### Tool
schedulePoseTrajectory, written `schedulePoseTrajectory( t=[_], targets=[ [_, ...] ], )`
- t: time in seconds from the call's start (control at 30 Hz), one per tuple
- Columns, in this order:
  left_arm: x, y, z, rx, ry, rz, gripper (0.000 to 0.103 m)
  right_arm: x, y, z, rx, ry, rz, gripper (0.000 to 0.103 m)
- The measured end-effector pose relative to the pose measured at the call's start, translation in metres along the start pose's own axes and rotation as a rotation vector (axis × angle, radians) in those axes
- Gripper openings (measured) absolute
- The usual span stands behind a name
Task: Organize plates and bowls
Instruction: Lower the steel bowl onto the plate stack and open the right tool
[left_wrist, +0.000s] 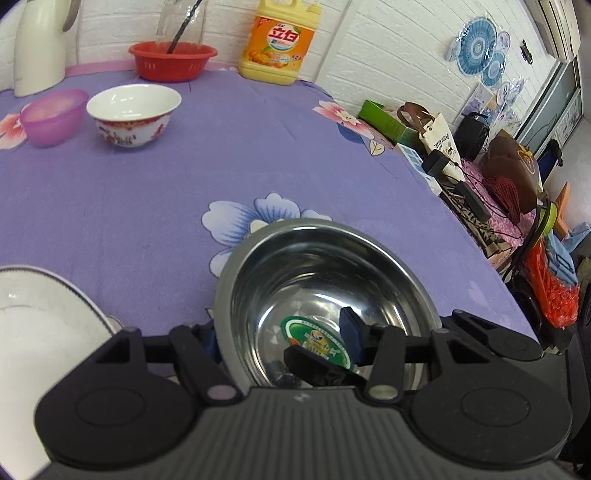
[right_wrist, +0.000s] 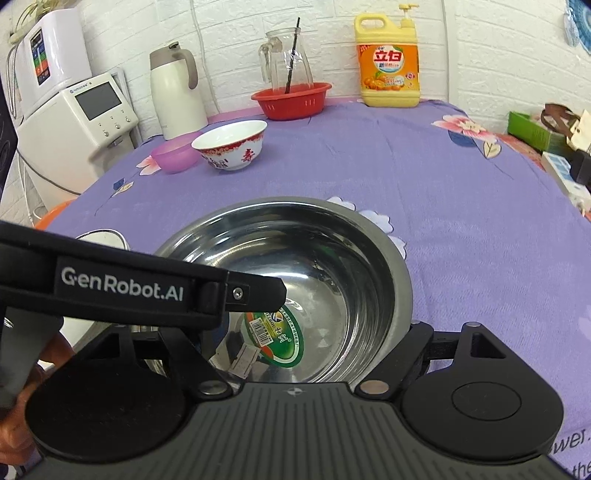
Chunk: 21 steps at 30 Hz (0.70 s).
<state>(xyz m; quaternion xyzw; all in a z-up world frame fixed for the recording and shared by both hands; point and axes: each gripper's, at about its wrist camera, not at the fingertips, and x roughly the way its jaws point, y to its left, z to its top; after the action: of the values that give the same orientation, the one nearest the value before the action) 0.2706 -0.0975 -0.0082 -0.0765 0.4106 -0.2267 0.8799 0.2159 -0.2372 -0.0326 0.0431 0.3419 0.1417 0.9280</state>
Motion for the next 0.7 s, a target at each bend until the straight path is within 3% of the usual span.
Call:
schedulePoseTrajectory(
  t=[0.07, 0.1, 0.13, 0.27, 0.33, 0.53, 0.7],
  targets=[
    [0.001, 0.0, 0.0, 0.007, -0.004, 0.02, 0.053, 0.002, -0.002, -0.001, 0.009, 0.009, 0.011, 0.103],
    [0.0, 0.0, 0.0, 0.011, -0.015, 0.047, 0.072, 0.001, -0.002, -0.002, 0.011, 0.013, 0.013, 0.103],
    [-0.002, 0.001, -0.001, 0.011, -0.032, 0.067, 0.082, -0.001, -0.004, -0.002, 0.018, 0.012, 0.017, 0.103],
    [-0.015, 0.009, 0.005, -0.009, -0.072, 0.065, 0.083, -0.018, -0.019, -0.001, 0.088, -0.056, -0.005, 0.103],
    [-0.024, 0.017, 0.011, -0.05, -0.1, 0.076, 0.098, -0.028, -0.027, 0.001, 0.121, -0.095, -0.012, 0.103],
    [-0.045, 0.04, 0.025, -0.104, -0.165, 0.115, 0.1, -0.036, -0.037, 0.008, 0.141, -0.115, -0.017, 0.103],
    [-0.055, 0.065, 0.031, -0.135, -0.187, 0.191, 0.1, -0.025, -0.034, 0.015, 0.163, -0.09, 0.012, 0.103]
  ],
)
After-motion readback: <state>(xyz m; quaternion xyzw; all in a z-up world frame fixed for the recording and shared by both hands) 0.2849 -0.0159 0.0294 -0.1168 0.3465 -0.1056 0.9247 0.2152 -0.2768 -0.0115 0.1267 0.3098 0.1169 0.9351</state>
